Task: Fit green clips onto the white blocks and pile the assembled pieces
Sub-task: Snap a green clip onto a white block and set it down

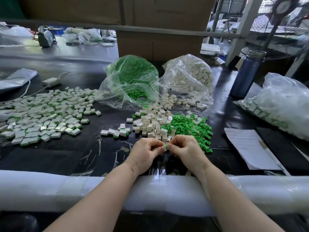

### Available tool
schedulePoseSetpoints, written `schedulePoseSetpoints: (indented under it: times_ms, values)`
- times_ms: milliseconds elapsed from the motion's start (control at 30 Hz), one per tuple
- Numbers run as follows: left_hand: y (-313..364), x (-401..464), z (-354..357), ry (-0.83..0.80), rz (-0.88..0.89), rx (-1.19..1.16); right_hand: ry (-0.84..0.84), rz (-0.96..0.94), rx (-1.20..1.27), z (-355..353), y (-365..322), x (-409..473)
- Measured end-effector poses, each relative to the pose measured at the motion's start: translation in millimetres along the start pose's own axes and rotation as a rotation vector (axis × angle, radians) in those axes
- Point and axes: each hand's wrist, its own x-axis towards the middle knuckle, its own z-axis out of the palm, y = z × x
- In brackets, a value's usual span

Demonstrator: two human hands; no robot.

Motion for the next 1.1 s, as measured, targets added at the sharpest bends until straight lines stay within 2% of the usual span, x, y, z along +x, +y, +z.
schedulePoseSetpoints:
  times_ms: [333,567,733,867,1100]
  values:
    - [0.9,-0.4,0.2,-0.022,-0.002,0.025,-0.021,-0.007,-0.016,-1.1,-0.9,-1.1]
    - [0.7,-0.4,2.9,-0.013,0.078,0.108,-0.035,-0.035,-0.066,-0.5,-2.0,-2.0]
    - [2.4,1.2,2.8,0.039,0.042,-0.090,0.066,-0.038,0.112,1.2,-2.8,-0.8]
    - [4.2,1.0,3.9,0.056,0.027,-0.147,0.064,-0.059,0.199,1.0,-1.5,0.2]
    - [4.5,0.5,1.6,0.055,0.000,-0.101,0.017,-0.084,0.211,1.8,-0.7,-1.0]
